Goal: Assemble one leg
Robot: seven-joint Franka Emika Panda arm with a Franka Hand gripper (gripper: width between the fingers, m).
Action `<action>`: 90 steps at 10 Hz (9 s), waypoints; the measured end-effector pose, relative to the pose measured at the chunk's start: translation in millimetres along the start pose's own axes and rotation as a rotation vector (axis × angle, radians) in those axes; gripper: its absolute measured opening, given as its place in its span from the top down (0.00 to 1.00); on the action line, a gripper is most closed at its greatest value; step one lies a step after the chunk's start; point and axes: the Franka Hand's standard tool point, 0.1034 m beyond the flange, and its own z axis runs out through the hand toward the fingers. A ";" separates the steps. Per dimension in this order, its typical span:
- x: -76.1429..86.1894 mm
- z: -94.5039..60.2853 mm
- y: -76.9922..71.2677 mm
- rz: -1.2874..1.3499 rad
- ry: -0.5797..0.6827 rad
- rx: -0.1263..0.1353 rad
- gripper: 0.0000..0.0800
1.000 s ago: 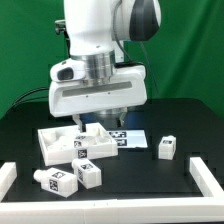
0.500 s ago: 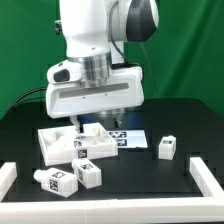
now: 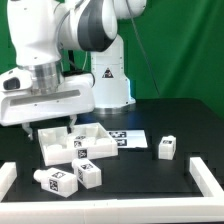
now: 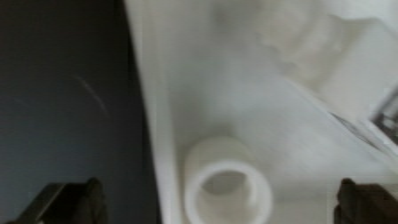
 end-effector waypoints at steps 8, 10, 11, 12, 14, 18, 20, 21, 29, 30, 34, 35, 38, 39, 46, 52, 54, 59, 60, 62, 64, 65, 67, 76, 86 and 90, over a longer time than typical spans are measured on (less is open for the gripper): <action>-40.3 20.6 32.5 -0.064 -0.031 0.017 0.19; -52.1 31.4 35.9 -0.065 -0.037 0.004 0.19; -55.5 34.8 33.2 -0.065 -0.043 0.007 0.19; -53.5 35.7 30.4 -0.060 -0.041 0.002 0.19; -50.7 36.0 26.4 -0.066 -0.042 0.000 0.19; -51.0 36.1 26.6 -0.065 -0.042 0.000 0.73; -51.0 36.2 26.6 -0.065 -0.043 0.000 0.93; -51.0 36.2 26.5 -0.064 -0.043 0.000 0.93; 35.1 -22.7 -51.3 0.217 -0.057 0.071 0.93; 30.9 -19.4 -52.0 0.219 -0.068 0.074 0.93; 43.6 -18.1 -60.9 0.196 -0.059 0.032 0.93; 60.0 -16.5 -73.7 0.182 -0.060 0.016 0.93; 105.2 -21.5 -84.9 0.104 -0.015 0.003 0.93; 99.7 -18.1 -85.2 0.115 -0.026 0.006 0.93; 130.4 6.9 -91.3 0.190 -0.052 0.001 0.93; 149.2 16.4 -97.4 0.264 -0.080 0.008 0.93; 148.8 17.3 -97.6 0.264 -0.082 0.008 0.93; 168.0 28.5 -90.2 0.382 -0.072 -0.010 0.93; 169.1 29.5 -90.0 0.383 -0.066 -0.012 0.93; 170.6 29.4 -89.9 0.359 -0.061 -0.022 0.93; 178.0 26.9 -91.1 0.267 -0.036 -0.066 0.93; 178.2 27.3 -91.2 0.259 -0.026 -0.081 0.93; 178.2 27.0 -90.9 0.253 -0.014 -0.104 0.93; 159.7 -9.4 -119.0 0.245 -0.023 -0.068 0.19; 128.0 -9.8 -225.1 0.408 -0.045 -0.048 0.19; 124.4 -7.1 -222.1 0.412 -0.064 -0.046 0.19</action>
Offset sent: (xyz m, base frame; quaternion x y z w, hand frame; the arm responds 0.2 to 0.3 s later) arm 0.0000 0.0000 0.0000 0.0000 0.0000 0.0000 1.0000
